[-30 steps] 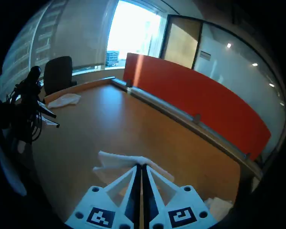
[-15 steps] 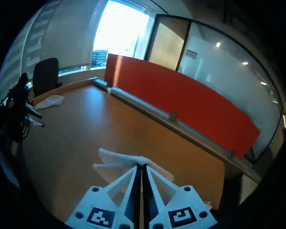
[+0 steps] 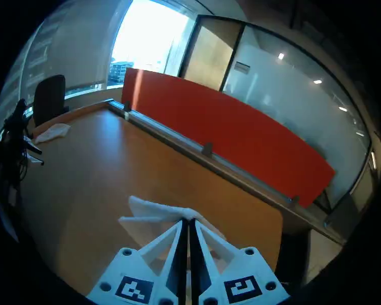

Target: Fold towel

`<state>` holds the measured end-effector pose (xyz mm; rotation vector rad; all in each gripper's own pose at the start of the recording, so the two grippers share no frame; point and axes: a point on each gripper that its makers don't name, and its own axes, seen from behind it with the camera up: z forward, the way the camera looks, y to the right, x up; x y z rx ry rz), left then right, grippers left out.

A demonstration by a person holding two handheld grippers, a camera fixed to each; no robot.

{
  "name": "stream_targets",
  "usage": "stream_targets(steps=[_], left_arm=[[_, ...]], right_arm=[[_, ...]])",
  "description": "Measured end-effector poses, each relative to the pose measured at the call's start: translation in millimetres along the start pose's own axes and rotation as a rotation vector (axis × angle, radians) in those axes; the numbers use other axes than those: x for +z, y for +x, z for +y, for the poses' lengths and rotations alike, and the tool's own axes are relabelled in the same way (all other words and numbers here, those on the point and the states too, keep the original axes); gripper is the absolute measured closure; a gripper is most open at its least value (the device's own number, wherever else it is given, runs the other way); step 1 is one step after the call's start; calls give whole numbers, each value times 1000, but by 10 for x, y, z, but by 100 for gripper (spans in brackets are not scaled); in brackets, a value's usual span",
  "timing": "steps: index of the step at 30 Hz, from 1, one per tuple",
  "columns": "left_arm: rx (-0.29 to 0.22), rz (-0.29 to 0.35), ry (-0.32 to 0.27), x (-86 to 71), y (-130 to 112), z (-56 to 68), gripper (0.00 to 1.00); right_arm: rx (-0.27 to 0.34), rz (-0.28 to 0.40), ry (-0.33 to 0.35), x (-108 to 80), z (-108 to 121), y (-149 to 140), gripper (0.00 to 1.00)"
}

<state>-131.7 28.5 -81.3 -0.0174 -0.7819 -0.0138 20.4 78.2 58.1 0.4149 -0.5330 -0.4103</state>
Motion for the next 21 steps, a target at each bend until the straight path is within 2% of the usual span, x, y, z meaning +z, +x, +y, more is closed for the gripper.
stream_targets(steps=[21], left_arm=[[12,-8,19,9,46,73,6]], right_arm=[[5,-19,-86,90,958,4,96]])
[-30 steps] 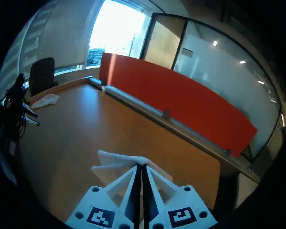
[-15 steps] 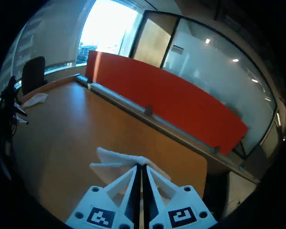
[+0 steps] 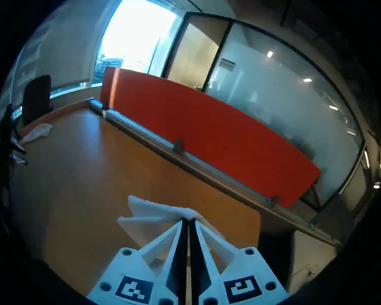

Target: Fold towel

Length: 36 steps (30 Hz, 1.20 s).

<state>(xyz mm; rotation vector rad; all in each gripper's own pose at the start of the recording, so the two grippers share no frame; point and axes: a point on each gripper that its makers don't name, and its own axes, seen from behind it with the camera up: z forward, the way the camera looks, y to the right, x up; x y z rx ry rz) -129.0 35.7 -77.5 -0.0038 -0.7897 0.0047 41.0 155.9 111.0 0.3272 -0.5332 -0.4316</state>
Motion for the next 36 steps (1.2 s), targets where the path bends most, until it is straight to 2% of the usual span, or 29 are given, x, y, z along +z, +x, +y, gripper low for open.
stream_targets(steps=[8,19,28,36], left_arm=[[4,-2,2,-4,3,53,6],[15,-3,1,8,45,89,6],[33,-1,-13,16,73,164,6],[45,-5,-24,17,52,244,6]], right_arm=[[13,-21,-9,74,168,-102,96],[21,-48,-11,39,217,-291,96],[46,-83,-27,-173,267,-603,96],[88,-166,-49,-438,295,-1206,96]])
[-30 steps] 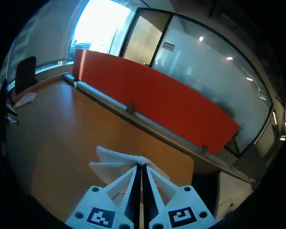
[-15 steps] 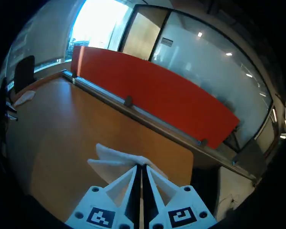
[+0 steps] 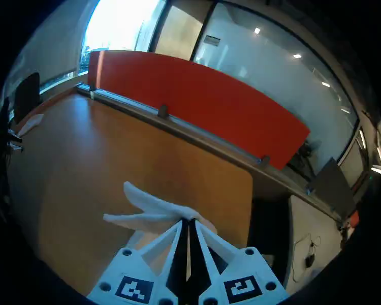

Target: Fold towel

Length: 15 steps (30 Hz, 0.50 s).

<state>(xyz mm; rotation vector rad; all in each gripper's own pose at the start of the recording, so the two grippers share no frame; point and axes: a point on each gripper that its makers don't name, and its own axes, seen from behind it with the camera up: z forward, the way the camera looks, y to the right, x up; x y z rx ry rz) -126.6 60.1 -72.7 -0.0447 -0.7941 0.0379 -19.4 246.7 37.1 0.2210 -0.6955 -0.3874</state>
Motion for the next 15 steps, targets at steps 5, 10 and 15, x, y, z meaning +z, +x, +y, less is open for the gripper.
stream_targets(steps=[5,10,15], left_arm=[[11,-1,-5,-2,-10,35,6],[16,1,-6,-12,-19,46,6],[14,0,-7,-17,-36,47,6]], right_arm=[[37,-43,-16,-73,34,-323,96],[58,-82,-27,-128,48,-566,96],[62,-130,-41,-147,48,-804,96]])
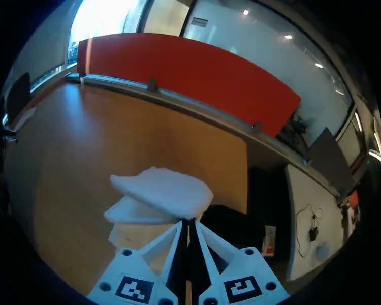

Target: Fold towel

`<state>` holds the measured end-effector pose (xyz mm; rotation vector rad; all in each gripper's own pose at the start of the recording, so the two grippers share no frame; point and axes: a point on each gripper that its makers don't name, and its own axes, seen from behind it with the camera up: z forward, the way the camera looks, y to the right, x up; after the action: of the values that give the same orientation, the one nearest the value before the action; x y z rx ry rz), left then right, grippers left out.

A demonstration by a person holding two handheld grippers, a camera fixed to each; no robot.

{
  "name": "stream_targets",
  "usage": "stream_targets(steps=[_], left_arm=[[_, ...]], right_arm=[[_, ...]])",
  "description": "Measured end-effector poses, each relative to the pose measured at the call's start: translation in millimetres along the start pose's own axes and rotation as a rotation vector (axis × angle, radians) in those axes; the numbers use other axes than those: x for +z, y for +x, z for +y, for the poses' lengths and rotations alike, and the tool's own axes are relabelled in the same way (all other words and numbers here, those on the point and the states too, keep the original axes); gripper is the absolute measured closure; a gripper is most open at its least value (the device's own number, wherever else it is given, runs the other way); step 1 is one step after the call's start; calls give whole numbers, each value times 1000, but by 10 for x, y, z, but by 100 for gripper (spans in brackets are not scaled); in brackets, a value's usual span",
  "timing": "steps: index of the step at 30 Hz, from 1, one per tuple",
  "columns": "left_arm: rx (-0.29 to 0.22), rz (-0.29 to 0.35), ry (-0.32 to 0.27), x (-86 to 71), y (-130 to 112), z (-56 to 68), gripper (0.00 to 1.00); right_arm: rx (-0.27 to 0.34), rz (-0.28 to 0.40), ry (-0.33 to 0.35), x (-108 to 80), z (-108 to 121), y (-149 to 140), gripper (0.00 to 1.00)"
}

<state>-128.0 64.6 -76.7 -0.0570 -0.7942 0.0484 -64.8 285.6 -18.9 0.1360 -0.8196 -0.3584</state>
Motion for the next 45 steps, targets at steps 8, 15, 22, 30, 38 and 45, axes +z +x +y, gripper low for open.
stream_targets(steps=[8,15,22,30,38,45], left_arm=[[-1,-2,2,-13,-31,-13,6],[-3,-4,10,-34,-51,-59,6],[-2,-7,14,-41,-73,-77,6],[3,-7,13,-43,-77,-65,6],[-5,3,11,-59,-48,-72,6],[-13,10,13,-69,-39,-103,6]], right_arm=[[42,-81,-21,120,0,-362,96],[88,-136,-33,226,-14,-622,96],[124,-180,-52,326,-30,-831,96],[156,-182,-61,352,-64,-881,93],[165,-180,-85,281,-30,-912,74],[188,-155,-122,181,-1,-906,66]])
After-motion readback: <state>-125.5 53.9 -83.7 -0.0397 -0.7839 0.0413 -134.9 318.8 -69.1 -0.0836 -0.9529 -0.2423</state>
